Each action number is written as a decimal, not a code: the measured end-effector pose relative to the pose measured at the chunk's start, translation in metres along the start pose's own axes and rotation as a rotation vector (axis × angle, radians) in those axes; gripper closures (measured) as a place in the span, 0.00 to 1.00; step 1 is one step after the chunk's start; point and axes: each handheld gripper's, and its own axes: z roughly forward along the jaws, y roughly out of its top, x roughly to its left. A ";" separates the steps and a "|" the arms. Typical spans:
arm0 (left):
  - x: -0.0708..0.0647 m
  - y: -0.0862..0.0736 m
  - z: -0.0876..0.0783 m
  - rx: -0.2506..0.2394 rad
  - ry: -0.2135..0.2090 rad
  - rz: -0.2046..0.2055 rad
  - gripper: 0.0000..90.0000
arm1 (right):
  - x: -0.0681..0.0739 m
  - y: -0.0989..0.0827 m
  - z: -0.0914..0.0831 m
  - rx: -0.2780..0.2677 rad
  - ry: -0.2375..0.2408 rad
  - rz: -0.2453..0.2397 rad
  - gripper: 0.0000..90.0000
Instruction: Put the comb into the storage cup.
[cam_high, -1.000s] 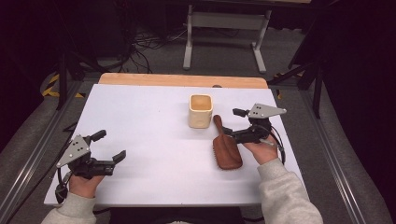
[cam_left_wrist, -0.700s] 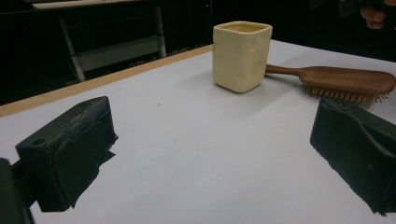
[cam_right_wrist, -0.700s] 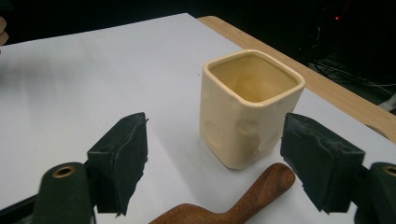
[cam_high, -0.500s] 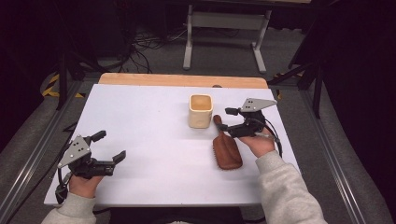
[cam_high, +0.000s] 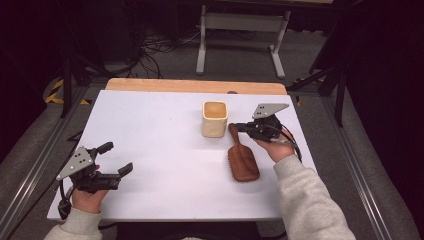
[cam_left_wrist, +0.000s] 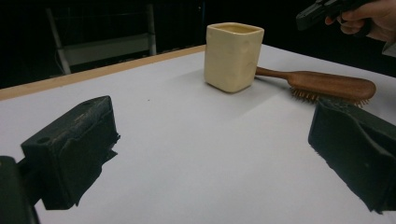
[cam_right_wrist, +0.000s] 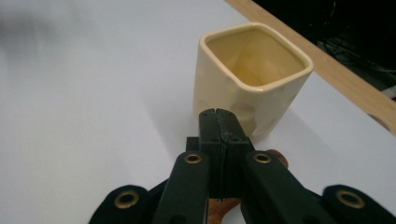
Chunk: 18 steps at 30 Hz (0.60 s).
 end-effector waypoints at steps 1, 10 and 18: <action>0.000 0.000 0.000 0.004 -0.002 0.005 0.02 | -0.003 -0.001 0.004 0.028 0.010 0.004 1.00; 0.000 -0.003 -0.006 0.018 0.018 -0.006 0.02 | -0.015 0.006 0.030 0.207 0.035 -0.059 1.00; 0.000 -0.003 -0.007 0.034 0.028 -0.015 0.02 | -0.020 0.006 0.049 0.295 0.057 -0.075 1.00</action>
